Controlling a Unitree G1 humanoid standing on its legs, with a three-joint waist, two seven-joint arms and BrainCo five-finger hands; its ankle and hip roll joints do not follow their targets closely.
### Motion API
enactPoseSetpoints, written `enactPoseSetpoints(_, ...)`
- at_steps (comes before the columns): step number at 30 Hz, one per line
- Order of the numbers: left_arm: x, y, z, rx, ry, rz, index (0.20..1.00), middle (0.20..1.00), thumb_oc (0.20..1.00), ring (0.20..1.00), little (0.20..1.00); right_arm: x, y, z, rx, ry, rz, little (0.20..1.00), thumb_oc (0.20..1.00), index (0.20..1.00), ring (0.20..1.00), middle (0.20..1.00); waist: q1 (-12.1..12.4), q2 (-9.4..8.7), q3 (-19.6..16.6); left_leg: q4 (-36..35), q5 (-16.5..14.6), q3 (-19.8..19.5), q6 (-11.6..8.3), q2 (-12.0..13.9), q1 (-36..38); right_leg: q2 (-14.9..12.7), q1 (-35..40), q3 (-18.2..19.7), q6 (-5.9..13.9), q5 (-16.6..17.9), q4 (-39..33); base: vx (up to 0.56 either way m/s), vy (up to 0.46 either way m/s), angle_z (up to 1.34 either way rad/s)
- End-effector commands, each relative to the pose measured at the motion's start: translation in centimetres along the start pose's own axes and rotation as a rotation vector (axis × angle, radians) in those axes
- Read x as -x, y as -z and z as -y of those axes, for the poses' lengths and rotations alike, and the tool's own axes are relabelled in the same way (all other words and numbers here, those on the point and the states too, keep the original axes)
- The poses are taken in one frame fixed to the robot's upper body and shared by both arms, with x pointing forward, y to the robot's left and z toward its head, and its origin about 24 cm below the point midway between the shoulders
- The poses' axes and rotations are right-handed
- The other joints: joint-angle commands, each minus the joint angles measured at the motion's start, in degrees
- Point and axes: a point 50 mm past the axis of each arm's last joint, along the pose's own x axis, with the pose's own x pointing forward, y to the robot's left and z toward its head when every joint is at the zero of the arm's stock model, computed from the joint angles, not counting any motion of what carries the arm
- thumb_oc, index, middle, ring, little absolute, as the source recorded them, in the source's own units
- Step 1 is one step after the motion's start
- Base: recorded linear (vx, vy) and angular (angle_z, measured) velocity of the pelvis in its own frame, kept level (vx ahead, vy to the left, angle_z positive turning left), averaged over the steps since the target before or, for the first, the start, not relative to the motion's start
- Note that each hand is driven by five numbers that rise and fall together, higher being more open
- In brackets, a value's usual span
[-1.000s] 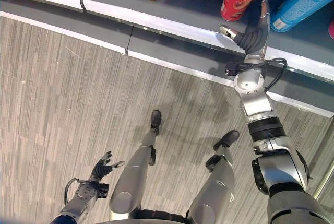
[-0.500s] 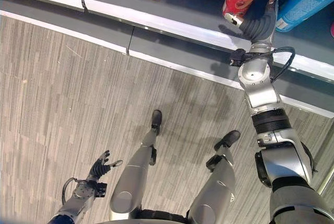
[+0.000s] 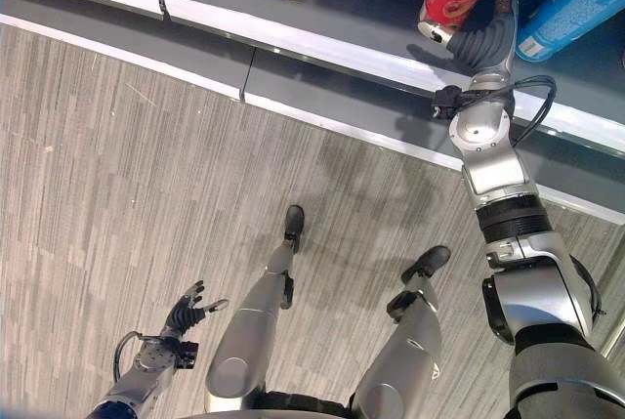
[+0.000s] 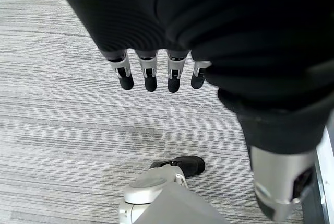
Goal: Put the goods on the table back onto the shelves and tidy them up.
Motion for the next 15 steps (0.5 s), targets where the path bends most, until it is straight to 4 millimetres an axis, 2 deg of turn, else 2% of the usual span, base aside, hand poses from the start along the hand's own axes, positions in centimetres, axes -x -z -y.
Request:
enactPoseSetpoints(1,0.97,1.46,-0.45,-0.036,0.019,-0.037,1.0,1.0,1.0,1.0,1.0,-1.85,-2.72,1.37,0.008,0.024,0.109,1.0,1.0,1.0,1.0,1.0,2.4,2.1,-1.0,-5.1,-7.7,2.1,-1.77,0.5,6.3,-2.4,-6.5,7.3,4.19,0.0,10.1,0.0,0.0,0.0)
enactPoseSetpoints(15,0.87,1.56,-0.32,-0.031,0.014,-0.047,1.0,1.0,1.0,1.0,1.0,-2.19,-3.21,1.41,0.021,0.046,0.12,1.0,1.0,1.0,1.0,1.0,3.4,2.61,-1.1,-5.1,-7.5,0.9,-1.39,-0.4,5.9,-3.3,-6.3,6.5,4.19,-0.1,10.9,0.0,0.004,0.02)
